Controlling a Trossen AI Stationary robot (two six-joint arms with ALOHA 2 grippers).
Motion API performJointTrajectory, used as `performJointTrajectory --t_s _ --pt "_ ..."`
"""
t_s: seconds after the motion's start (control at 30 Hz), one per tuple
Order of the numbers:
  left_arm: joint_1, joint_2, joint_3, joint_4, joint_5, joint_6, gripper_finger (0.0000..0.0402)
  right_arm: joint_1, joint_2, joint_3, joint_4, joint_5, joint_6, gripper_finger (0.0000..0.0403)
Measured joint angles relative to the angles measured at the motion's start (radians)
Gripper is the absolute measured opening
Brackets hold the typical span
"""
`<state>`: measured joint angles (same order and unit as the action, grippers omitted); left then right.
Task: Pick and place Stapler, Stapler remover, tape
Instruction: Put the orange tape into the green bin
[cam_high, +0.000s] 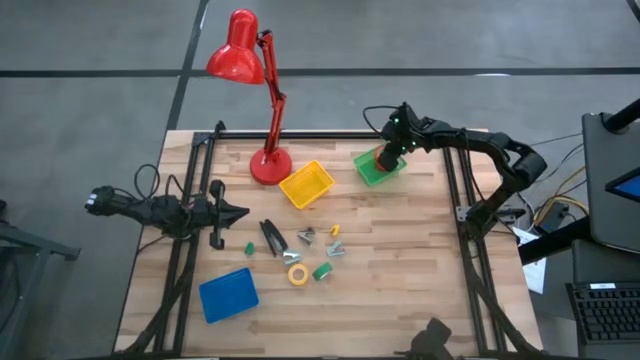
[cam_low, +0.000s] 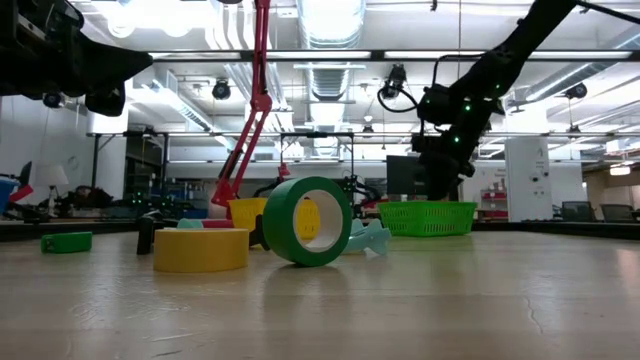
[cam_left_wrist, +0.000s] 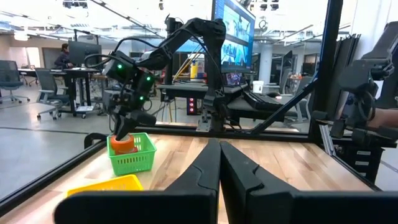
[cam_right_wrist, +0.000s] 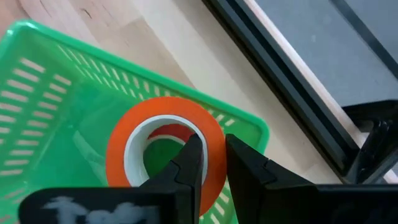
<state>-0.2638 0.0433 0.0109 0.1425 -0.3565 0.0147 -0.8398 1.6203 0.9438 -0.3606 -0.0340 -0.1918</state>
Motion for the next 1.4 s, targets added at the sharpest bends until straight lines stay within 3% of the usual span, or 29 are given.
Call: performJointTrajectory --t_s 1.1,1.4 --pt "0.000 0.000 0.000 -0.003 0.000 0.000 0.0007 0.002 0.033 -0.014 0.005 0.000 0.005 0.0055" --pt "0.000 0.000 0.000 -0.002 0.000 0.000 0.0007 0.002 0.014 -0.019 -0.009 0.003 0.008 0.0116"
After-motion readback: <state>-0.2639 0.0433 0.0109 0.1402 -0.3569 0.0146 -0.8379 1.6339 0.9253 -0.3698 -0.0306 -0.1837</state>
